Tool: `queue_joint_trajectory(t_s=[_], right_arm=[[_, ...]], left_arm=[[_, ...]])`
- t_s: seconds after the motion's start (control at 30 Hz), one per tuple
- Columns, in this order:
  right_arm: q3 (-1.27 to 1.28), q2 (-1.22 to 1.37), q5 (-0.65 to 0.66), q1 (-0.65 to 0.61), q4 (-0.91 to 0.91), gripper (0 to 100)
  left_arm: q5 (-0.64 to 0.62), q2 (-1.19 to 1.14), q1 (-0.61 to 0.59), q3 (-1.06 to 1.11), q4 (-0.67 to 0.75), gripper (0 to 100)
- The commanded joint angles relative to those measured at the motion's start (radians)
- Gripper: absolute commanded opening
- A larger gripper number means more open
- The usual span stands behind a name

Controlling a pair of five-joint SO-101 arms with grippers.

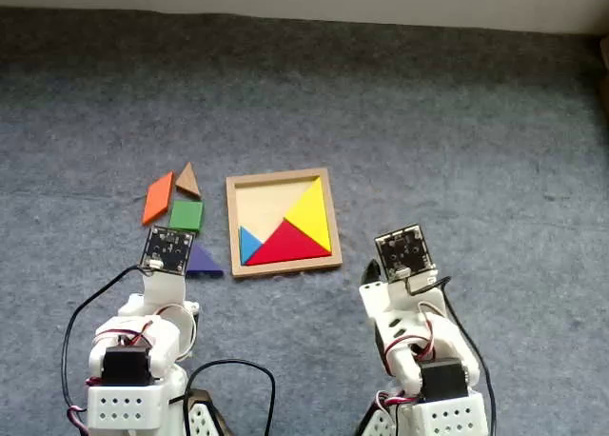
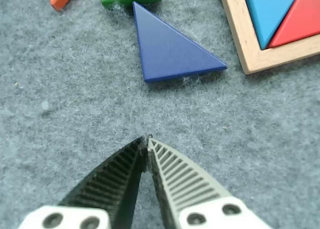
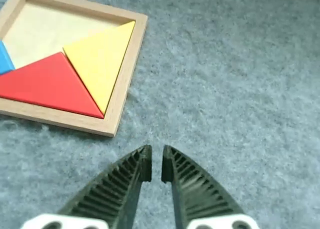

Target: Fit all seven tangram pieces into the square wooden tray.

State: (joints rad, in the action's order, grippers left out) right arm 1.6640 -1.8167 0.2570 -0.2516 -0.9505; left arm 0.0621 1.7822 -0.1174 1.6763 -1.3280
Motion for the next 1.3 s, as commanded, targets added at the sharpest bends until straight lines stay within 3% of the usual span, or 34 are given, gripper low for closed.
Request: queue_joint_trajectory(t_s=[0.0,1.0,1.27], right_arm=[[-0.005,-0.005,-0.009,0.013,-0.024,0.7],[0.051,-0.019,-0.011,0.036,-0.024,0.5],[0.053,-0.019,-0.011,0.036,-0.027,0.5]], left_arm=[[-0.009,0.038,-0.013,0.019,-0.008,1],[-0.008,0.041,0.101,0.016,-0.009,1],[0.031,0.041,0.065,-0.153,-0.005,1]])
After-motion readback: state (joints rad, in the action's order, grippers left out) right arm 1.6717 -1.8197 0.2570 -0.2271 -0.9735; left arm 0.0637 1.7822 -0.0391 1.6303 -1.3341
